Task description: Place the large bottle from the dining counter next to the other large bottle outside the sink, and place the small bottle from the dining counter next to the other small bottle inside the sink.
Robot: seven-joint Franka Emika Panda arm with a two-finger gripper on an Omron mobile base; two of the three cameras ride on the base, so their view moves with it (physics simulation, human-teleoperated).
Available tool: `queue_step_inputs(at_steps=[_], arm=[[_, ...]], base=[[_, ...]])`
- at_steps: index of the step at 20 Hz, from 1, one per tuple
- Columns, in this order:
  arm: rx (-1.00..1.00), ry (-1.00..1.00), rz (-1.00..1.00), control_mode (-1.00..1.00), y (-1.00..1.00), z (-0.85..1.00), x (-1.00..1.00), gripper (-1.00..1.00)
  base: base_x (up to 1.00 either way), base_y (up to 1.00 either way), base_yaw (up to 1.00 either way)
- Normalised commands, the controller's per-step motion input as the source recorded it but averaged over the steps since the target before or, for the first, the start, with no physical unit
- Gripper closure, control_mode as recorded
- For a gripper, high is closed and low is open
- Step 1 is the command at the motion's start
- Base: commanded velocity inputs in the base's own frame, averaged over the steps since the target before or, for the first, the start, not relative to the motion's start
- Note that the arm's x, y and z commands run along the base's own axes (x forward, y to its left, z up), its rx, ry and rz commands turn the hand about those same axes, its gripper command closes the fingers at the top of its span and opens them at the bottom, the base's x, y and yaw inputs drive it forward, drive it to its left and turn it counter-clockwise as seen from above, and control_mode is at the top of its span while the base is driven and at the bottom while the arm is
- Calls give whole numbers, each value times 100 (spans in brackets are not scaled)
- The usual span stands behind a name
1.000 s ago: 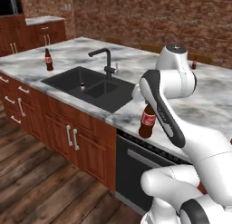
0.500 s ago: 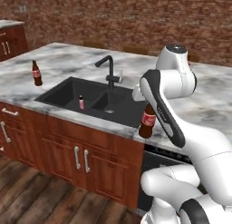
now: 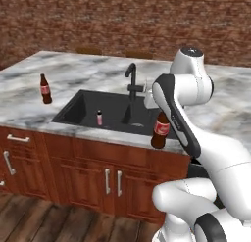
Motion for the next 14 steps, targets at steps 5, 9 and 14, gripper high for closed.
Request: queue_step_inputs(at_steps=[5, 9, 14], arm=[[0, 0, 0, 100, 0, 0, 0, 100], [0, 0, 0, 100, 0, 0, 0, 100], [0, 0, 0, 100, 0, 0, 0, 100]], base=[[0, 100, -36], [12, 100, -43], [17, 100, -42]])
